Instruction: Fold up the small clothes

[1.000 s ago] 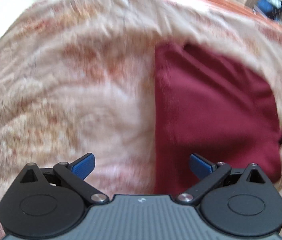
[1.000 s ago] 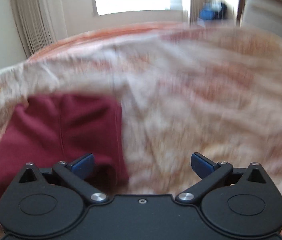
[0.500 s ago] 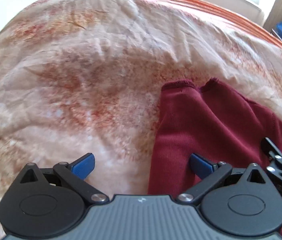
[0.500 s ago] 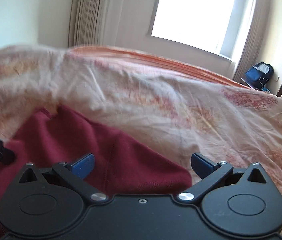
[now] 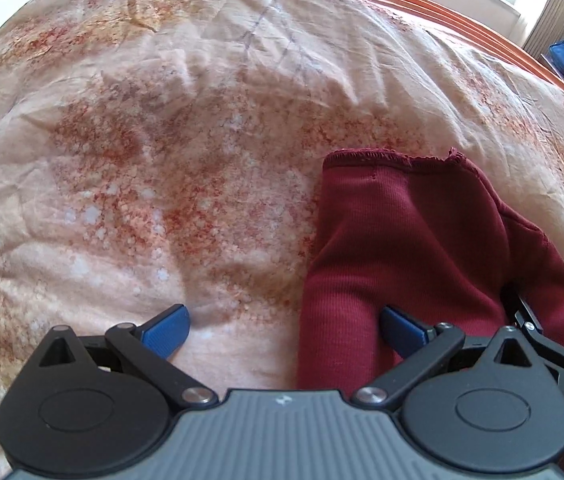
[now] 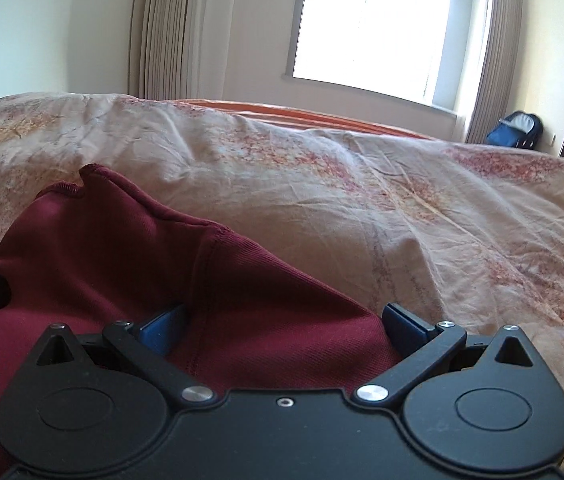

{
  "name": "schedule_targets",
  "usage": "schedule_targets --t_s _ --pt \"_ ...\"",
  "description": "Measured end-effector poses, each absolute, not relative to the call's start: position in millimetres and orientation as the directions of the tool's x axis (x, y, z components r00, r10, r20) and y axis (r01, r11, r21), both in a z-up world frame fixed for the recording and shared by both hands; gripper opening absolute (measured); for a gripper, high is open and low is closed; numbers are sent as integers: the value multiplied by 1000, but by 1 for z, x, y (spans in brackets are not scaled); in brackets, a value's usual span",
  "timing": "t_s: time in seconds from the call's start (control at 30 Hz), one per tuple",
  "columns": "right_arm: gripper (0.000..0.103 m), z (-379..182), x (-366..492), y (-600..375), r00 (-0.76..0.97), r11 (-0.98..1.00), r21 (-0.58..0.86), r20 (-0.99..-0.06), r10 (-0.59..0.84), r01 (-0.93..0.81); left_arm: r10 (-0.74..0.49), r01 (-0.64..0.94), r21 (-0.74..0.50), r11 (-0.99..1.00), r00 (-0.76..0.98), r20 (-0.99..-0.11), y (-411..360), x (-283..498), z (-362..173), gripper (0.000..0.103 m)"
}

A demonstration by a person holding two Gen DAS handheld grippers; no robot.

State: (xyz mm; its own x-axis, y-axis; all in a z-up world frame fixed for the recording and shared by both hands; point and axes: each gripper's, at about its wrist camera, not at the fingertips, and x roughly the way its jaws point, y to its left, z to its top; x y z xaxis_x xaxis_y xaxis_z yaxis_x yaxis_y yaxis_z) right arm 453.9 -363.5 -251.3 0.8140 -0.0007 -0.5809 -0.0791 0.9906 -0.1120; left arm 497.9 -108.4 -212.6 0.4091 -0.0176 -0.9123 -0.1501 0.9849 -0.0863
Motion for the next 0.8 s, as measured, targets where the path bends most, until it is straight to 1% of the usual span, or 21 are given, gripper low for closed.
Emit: schedule_targets --t_s 0.43,0.57,0.63,0.7,0.77,0.8 --pt "102 -253 451 -364 824 990 -118 -566 -5 -75 -17 -151 -87 985 412 -911 -111 494 -211 103" --pt "102 -246 453 -363 807 990 -117 -590 -3 -82 -25 -151 -96 984 413 -911 -108 494 -207 103" --pt "102 -236 454 -362 789 989 -120 -615 -5 -87 -49 -154 -125 980 424 -904 -103 490 -201 102" --pt "103 -221 447 -363 794 991 -108 -608 -8 -73 -106 -139 -192 972 468 -877 -95 478 -192 102" --pt "103 -205 432 -368 810 997 -42 -585 30 -67 -172 -108 -259 960 504 -847 -87 463 -186 102" --pt "103 -198 423 -372 814 997 5 -578 60 -71 -189 -94 -272 958 506 -841 -84 456 -184 102"
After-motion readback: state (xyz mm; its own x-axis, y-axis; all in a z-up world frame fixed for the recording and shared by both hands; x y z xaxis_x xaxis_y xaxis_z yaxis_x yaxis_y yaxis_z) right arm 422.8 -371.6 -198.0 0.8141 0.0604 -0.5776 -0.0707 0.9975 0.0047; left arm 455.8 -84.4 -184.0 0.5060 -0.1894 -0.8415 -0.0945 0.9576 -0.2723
